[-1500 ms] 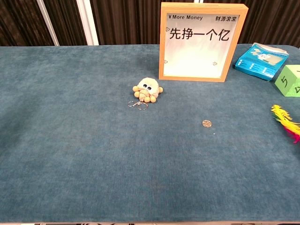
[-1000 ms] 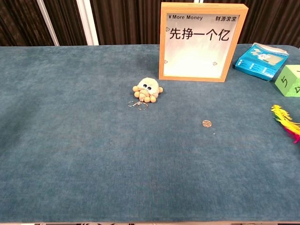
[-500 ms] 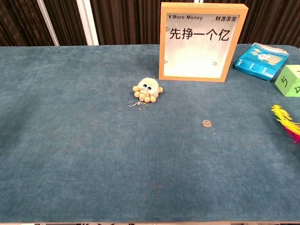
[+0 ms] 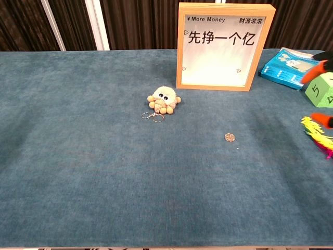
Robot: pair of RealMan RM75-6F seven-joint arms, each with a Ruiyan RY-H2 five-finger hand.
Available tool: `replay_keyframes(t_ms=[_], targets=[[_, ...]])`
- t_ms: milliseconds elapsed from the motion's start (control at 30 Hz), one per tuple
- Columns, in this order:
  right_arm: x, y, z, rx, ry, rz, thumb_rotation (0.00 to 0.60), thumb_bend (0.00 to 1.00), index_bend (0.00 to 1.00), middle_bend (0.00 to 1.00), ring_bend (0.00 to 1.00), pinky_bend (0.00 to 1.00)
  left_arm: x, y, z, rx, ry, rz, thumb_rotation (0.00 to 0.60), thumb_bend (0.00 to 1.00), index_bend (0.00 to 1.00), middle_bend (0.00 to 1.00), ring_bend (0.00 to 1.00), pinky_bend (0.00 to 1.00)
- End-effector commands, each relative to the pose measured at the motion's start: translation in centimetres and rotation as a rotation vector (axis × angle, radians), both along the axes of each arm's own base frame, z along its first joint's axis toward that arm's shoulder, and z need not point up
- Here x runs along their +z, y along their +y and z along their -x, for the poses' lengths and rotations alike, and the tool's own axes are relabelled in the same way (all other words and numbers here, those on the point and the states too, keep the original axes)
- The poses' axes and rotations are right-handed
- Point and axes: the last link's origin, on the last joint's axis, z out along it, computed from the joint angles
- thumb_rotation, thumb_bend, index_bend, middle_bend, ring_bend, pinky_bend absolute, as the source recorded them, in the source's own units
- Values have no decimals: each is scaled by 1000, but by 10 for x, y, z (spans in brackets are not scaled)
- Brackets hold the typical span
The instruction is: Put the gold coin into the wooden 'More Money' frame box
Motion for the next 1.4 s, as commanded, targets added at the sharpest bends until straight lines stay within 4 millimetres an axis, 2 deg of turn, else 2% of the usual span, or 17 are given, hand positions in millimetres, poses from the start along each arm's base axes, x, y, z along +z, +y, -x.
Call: replay_keyframes(t_ms=[33,200,467,600,800,1400], targets=[[-18,-10,-8,6,8,-13,600,393,328,56,16,0,0,0,0,1,0,1,600,361,170,0,0,14],[-39,-16,-13,8,19,-37,600,393,370,56,16,0,0,0,0,6,0,7,600,361,170,0,0,14],[-60,-28,-12,-15,29,-55,600,402,383,56,16,0,0,0,1,16,-3,13,600,361,170,0,0,14],[-67,-29,-10,-20,53,-86,600,448,383,56,16,0,0,0,1,21,-1,17,600,361,170,0,0,14],[-77,-33,-9,-30,66,-120,600,455,383,56,16,0,0,1,1,31,-3,24,600,361,170,0,0,14],[-103,-45,-31,15,77,-166,600,471,383,56,16,0,0,1,1,45,-4,37,600,361,170,0,0,14]])
